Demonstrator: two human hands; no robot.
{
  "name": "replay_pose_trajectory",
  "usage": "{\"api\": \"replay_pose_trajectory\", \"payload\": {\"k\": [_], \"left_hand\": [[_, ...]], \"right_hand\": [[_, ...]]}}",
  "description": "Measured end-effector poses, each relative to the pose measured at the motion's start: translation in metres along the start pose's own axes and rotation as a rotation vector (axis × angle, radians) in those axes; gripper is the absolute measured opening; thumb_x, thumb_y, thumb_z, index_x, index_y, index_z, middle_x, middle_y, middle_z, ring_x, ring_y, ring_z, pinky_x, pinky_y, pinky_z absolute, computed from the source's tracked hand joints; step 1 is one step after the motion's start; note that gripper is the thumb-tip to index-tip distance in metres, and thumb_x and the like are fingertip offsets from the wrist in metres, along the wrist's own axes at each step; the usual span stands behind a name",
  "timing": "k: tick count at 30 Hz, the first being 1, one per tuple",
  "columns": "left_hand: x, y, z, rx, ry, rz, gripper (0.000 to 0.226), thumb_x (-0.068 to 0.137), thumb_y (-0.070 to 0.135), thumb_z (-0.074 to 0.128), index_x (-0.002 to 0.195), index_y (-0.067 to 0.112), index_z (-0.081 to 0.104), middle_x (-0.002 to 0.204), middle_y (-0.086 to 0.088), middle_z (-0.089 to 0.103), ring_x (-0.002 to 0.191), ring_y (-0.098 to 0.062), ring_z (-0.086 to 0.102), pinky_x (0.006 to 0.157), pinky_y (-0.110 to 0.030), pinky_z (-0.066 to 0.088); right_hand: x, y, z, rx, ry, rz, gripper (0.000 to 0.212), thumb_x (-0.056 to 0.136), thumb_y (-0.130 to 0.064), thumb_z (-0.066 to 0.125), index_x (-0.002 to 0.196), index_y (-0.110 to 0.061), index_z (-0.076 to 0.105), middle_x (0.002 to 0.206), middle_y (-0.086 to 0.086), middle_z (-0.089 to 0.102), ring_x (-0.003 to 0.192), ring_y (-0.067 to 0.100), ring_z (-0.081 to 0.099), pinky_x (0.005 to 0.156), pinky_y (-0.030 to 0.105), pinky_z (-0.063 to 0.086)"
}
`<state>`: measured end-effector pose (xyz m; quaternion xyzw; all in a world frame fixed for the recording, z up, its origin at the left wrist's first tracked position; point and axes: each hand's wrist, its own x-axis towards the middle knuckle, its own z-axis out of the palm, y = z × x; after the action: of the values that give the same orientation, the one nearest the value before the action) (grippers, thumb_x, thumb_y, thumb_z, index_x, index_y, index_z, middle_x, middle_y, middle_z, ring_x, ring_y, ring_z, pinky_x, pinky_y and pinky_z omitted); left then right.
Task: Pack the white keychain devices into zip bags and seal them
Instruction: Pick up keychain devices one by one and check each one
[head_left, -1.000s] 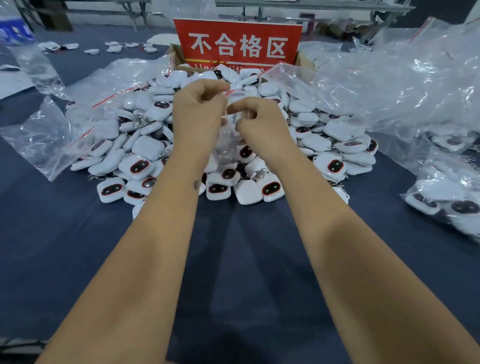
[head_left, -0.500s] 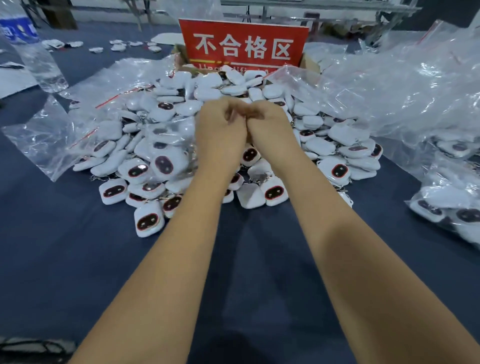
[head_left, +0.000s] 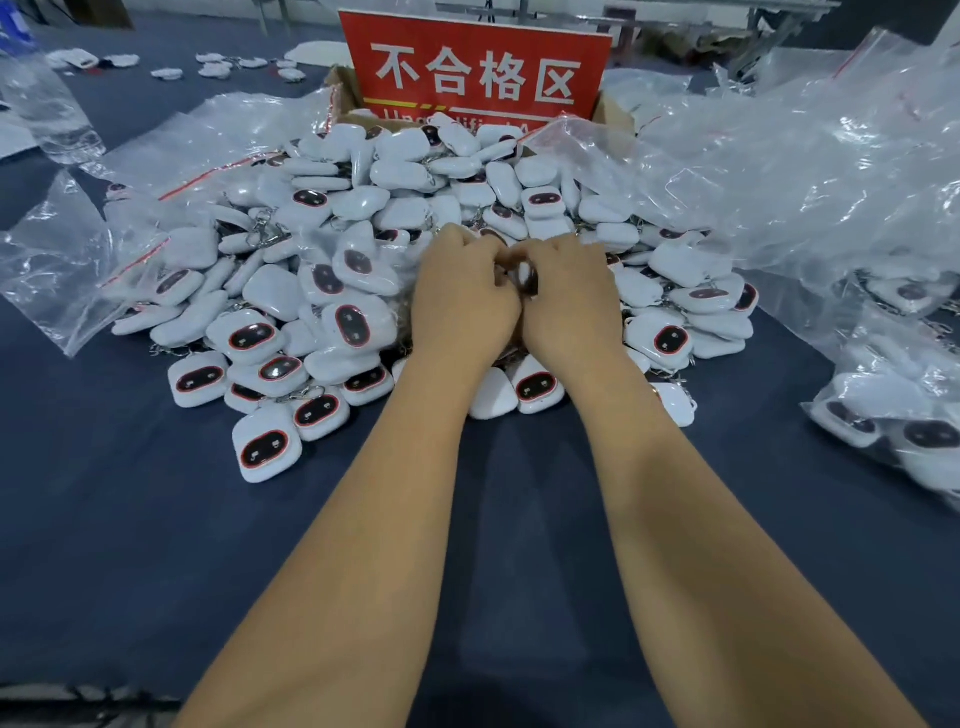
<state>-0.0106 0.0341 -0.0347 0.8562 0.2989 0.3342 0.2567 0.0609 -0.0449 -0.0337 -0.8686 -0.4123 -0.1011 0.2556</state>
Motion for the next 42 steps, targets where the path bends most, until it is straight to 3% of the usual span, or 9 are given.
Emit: {"api": "replay_pose_trajectory", "payload": {"k": [8,10,14,18,22,26,30,36,42], "left_hand": [[-0.001,-0.003,-0.011,-0.273,-0.013,-0.115,0.03,0.09,0.004,0.05,0.102,0.023,0.07,0.111,0.002,0.064,0.096,-0.012,0.06,0.075,-0.018,0.045],[-0.003,-0.003,-0.015,-0.378,0.018,-0.181,0.032,0.092,0.004,0.049,0.094,0.03,0.067,0.102,0.01,0.065,0.091,-0.006,0.06,0.069,-0.013,0.043],[-0.003,0.0,-0.017,-0.479,0.0,-0.201,0.036,0.091,0.0,0.048,0.096,0.029,0.069,0.104,0.009,0.069,0.103,-0.007,0.063,0.088,-0.022,0.049],[-0.004,0.0,-0.02,-0.519,-0.016,-0.188,0.041,0.089,0.004,0.054,0.082,0.043,0.064,0.078,0.029,0.067,0.083,0.012,0.062,0.07,-0.007,0.047],[-0.003,-0.001,-0.017,-0.513,-0.02,-0.188,0.036,0.089,0.001,0.051,0.101,0.027,0.072,0.108,0.01,0.069,0.103,-0.003,0.062,0.086,-0.018,0.049],[-0.004,0.0,-0.018,-0.534,-0.019,-0.197,0.043,0.087,0.003,0.052,0.089,0.041,0.071,0.096,0.016,0.069,0.09,0.001,0.062,0.074,-0.012,0.047],[-0.007,0.004,-0.024,-0.577,-0.049,-0.169,0.057,0.083,0.007,0.054,0.066,0.061,0.066,0.069,0.026,0.068,0.067,0.009,0.06,0.063,-0.013,0.05],[-0.007,0.006,-0.024,-0.593,-0.05,-0.178,0.039,0.084,0.019,0.059,0.064,0.051,0.069,0.063,0.025,0.065,0.059,0.009,0.055,0.061,-0.02,0.042],[-0.005,0.004,-0.021,-0.584,-0.06,-0.21,0.034,0.084,0.022,0.062,0.062,0.047,0.069,0.058,0.025,0.061,0.054,0.008,0.052,0.06,-0.023,0.04]], "right_hand": [[-0.005,-0.004,-0.003,0.542,0.084,0.137,0.059,0.085,-0.003,0.065,0.139,-0.02,0.048,0.124,-0.002,0.054,0.111,0.01,0.05,0.089,0.018,0.037],[-0.006,-0.008,-0.005,0.61,0.13,0.165,0.041,0.083,-0.007,0.07,0.121,-0.019,0.058,0.116,-0.004,0.056,0.103,0.008,0.051,0.088,0.02,0.042],[-0.007,-0.013,-0.01,0.735,0.151,0.158,0.021,0.083,-0.012,0.074,0.092,-0.027,0.063,0.099,-0.006,0.062,0.09,0.006,0.056,0.08,0.015,0.045],[-0.008,-0.016,-0.013,0.803,0.109,0.165,0.028,0.088,-0.017,0.072,0.115,-0.017,0.071,0.109,-0.005,0.07,0.103,0.011,0.063,0.095,0.034,0.052],[-0.009,-0.014,-0.011,0.834,0.078,0.187,0.043,0.087,-0.008,0.07,0.125,-0.023,0.058,0.115,-0.009,0.064,0.106,0.007,0.061,0.095,0.03,0.052],[-0.007,-0.011,-0.012,0.907,0.0,0.224,0.042,0.087,0.005,0.062,0.112,-0.027,0.052,0.115,0.006,0.065,0.105,0.02,0.065,0.091,0.046,0.056],[-0.008,-0.011,-0.012,0.962,-0.027,0.185,0.044,0.086,0.008,0.061,0.114,-0.027,0.059,0.112,0.007,0.069,0.104,0.021,0.067,0.091,0.043,0.057],[-0.01,-0.011,-0.012,0.925,-0.077,0.171,0.041,0.088,0.008,0.057,0.112,-0.026,0.056,0.092,0.016,0.072,0.08,0.031,0.069,0.072,0.045,0.057],[-0.01,-0.011,-0.012,0.92,-0.108,0.169,0.037,0.088,0.007,0.056,0.101,-0.027,0.056,0.092,0.026,0.069,0.074,0.035,0.065,0.071,0.054,0.056]]}}
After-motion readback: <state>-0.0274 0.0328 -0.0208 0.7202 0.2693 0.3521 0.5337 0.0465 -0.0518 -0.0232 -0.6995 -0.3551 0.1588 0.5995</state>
